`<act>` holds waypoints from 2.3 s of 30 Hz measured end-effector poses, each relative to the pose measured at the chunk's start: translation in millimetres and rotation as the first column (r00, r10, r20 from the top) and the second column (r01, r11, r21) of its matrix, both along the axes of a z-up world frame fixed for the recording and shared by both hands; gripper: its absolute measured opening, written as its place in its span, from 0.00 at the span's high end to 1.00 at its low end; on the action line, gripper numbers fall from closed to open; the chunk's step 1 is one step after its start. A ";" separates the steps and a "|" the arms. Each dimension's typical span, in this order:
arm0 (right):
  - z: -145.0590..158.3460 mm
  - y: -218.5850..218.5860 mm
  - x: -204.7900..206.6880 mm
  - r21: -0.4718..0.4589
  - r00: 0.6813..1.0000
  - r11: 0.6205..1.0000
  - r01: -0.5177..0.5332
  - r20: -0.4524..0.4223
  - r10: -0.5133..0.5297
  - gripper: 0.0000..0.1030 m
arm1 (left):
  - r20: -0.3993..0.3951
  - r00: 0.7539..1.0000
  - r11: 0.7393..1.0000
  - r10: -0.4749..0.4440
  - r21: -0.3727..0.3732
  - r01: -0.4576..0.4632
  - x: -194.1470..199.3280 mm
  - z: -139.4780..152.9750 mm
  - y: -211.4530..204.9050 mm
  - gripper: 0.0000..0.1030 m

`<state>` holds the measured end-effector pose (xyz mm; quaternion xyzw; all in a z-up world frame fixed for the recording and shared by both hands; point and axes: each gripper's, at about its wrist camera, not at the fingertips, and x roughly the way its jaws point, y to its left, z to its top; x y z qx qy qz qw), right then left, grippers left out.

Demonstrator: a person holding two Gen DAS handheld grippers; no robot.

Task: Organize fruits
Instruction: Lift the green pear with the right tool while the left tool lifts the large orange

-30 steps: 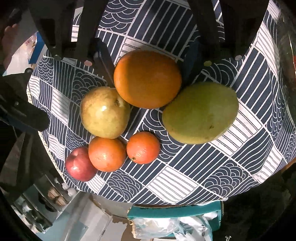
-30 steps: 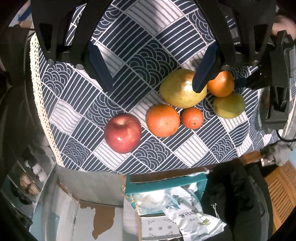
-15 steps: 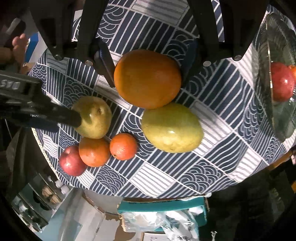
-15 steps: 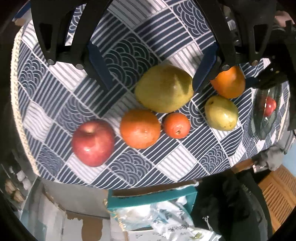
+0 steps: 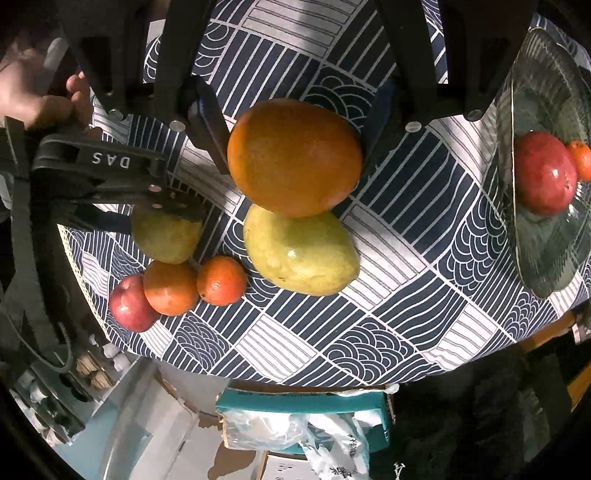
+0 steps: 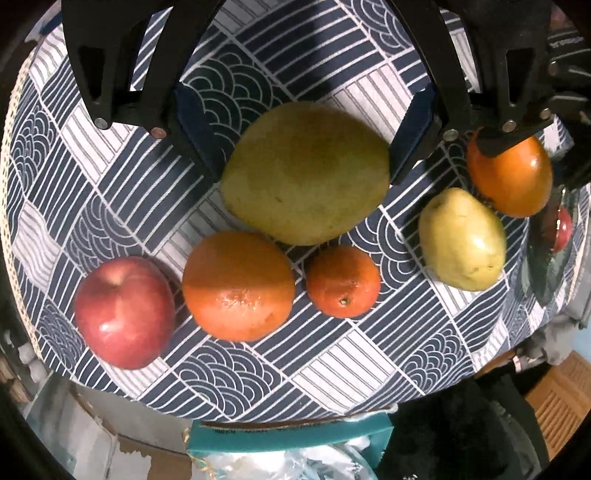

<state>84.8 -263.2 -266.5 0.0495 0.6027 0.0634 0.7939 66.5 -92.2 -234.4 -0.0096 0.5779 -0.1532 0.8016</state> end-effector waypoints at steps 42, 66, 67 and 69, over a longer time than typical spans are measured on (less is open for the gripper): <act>114.9 27.4 -40.0 -0.096 0.946 0.994 -0.056 0.312 0.083 0.18 | 0.145 0.988 0.998 0.043 -0.041 -0.037 -19.1 81.0 26.6 0.34; 181.6 51.1 -62.0 -0.074 0.874 0.991 -0.107 0.468 0.130 0.18 | 0.315 0.945 0.995 0.084 -0.076 -0.063 -44.0 154.5 57.7 0.34; 183.5 52.9 -62.5 -0.074 0.872 0.991 -0.111 0.472 0.133 0.18 | 0.323 0.942 0.995 0.088 -0.079 -0.066 -45.2 157.5 60.2 0.34; 186.7 56.8 -62.8 -0.072 0.867 0.990 -0.118 0.479 0.138 0.18 | 0.329 0.939 0.994 0.096 -0.085 -0.072 -45.7 160.5 63.7 0.34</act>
